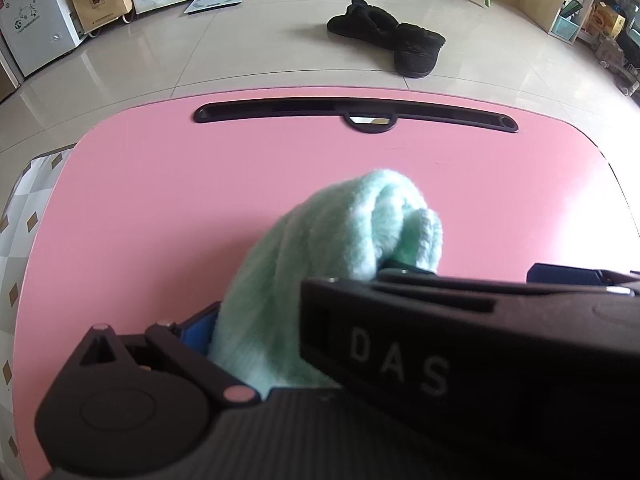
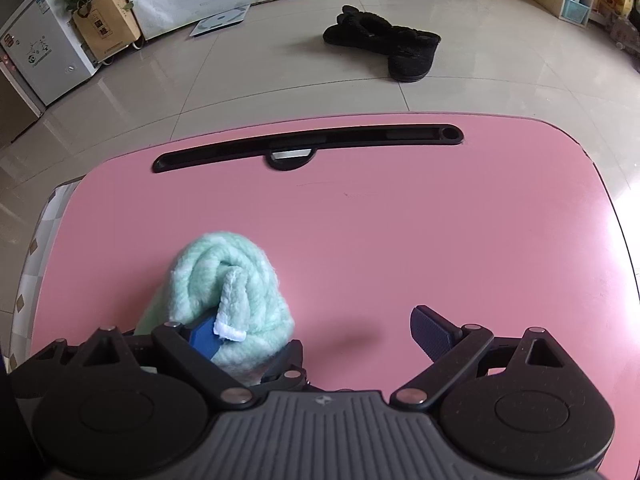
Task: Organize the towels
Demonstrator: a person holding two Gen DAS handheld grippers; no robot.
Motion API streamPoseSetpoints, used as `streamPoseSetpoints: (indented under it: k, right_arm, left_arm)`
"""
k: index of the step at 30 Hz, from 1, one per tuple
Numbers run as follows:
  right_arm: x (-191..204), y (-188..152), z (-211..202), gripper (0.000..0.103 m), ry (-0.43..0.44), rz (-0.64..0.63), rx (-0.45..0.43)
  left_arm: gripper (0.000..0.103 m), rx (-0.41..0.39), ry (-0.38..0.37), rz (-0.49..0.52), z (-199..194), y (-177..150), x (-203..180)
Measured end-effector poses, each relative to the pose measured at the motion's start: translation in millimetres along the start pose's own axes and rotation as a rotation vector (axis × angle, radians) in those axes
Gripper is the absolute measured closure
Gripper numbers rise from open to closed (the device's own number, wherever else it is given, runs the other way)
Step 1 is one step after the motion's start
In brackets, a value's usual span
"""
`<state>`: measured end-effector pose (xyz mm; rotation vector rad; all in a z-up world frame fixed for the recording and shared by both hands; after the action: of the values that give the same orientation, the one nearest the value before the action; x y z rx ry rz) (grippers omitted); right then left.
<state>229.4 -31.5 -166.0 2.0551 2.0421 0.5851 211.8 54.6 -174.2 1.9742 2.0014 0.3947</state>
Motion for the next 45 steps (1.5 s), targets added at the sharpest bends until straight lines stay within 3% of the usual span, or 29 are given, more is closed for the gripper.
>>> streamPoseSetpoints:
  k: [45]
  right_arm:
    - [-81,2,-10,0.008,-0.072,0.221,-0.004]
  left_arm:
    - [0.000,0.010,-0.037,0.096,10,14,-78]
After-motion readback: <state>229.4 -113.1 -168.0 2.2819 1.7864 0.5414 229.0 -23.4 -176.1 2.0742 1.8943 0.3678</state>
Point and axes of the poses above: each gripper's, at about its wrist camera, not at the fingertips, and z roughly the way its jaws point, x to its left, y to its top, the point moved 3 cm from there along z, roughly the way its jaws point
